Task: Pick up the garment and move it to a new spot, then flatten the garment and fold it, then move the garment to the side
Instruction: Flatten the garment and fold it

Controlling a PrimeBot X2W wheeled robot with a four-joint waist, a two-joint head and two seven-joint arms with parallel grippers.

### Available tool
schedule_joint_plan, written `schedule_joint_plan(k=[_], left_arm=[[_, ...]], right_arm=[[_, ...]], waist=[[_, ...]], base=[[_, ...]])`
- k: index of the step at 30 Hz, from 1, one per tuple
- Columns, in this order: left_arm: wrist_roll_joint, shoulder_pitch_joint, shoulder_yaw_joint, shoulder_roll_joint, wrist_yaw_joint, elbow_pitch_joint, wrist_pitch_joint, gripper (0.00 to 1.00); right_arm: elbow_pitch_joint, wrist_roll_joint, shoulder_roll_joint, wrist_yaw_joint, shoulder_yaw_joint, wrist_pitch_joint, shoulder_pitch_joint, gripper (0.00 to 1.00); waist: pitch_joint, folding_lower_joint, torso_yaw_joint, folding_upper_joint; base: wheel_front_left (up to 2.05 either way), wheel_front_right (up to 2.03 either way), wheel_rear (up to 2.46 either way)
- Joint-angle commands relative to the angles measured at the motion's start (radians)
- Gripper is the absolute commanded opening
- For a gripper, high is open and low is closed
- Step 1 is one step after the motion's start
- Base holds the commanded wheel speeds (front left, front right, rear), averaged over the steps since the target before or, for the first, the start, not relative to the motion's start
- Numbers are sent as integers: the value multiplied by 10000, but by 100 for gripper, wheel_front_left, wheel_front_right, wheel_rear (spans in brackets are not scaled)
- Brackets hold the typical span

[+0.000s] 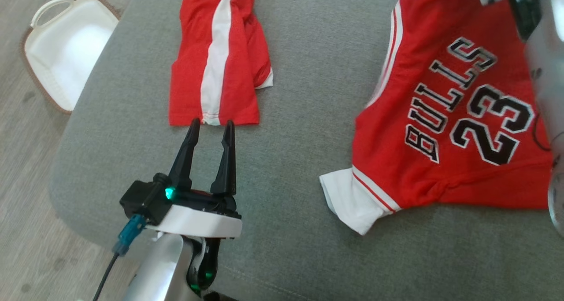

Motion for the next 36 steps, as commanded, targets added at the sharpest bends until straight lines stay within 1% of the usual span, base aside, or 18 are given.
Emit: schedule_joint_plan(k=[1, 6, 10, 13, 15, 17, 20, 22, 25, 27, 30, 31, 34, 36], left_arm=[[-67, -238, 381, 51, 49, -343, -80, 100], [27, -173, 620, 51, 60, -409, -80, 100], [186, -143, 882, 51, 40, -456, -80, 100], [324, -50, 1077, 51, 25, -519, -80, 100], [416, 35, 1198, 51, 16, -559, -80, 100], [499, 142, 1298, 51, 12, -601, -80, 100], [611, 316, 1394, 51, 16, -646, -80, 100], [692, 432, 1459, 51, 29, -648, -80, 100], [800, 599, 1520, 51, 24, -626, -80, 100], [867, 691, 1510, 51, -1, -593, -80, 100], [933, 838, 1513, 51, -19, -542, -80, 100], [948, 890, 1512, 51, -20, -531, -80, 100], [1013, 1095, 1480, 51, -39, -519, -80, 100], [1032, 1254, 1458, 51, -55, -501, -80, 100]], right_arm=[[-142, -140, 373, 67, -54, 75, -245, 100], [168, -332, 506, 67, -214, -103, -1, 100], [278, 5, 579, 67, -213, -578, 431, 100], [74, 328, 565, 67, -137, -897, 942, 100], [-322, 689, 585, 67, -219, -1010, 1402, 100], [-981, 991, 681, 67, -179, -1052, 2038, 100], [-2722, 1519, 809, 67, -268, -1061, 3403, 100], [-3980, 1811, 913, 67, -523, -1063, 4534, 100], [-5698, 1893, 1132, 67, -904, -1065, 6294, 100], [-6627, 1918, 1296, 67, -1054, -1065, 7418, 100], [-7674, 2093, 1420, 67, -1277, -1066, 8945, 100], [-7956, 2359, 1429, 67, -1249, -1066, 9373, 100], [-8571, 3129, 1436, 67, -1107, -1066, 10522, 100], [-8899, 3104, 1437, 67, -943, -1066, 11113, 100]], waist=[[4, 1, -81, 0], [-120, 1, -510, 0], [-430, 1, -1001, 0], [-739, 1, -1455, 0], [-949, 1, -1768, 0], [-1153, 1, -2077, 0], [-1427, 1, -2504, 0], [-1602, 1, -2759, 0], [-1832, 1, -3068, 0], [-1973, 1, -3194, 0], [-2207, 1, -3319, 0], [-2281, 1, -3345, 0], [-2486, 1, -3427, 0], [-2588, 1, -3488, 0]], base=[[0, 0, 0], [0, 0, 0], [0, 0, 0], [0, 0, 0], [0, 0, 0], [0, 0, 0], [0, 0, 0], [0, 0, 0], [0, 0, 0], [0, 0, 0], [0, 0, 0], [0, 0, 0], [0, 0, 0], [0, 0, 0]])
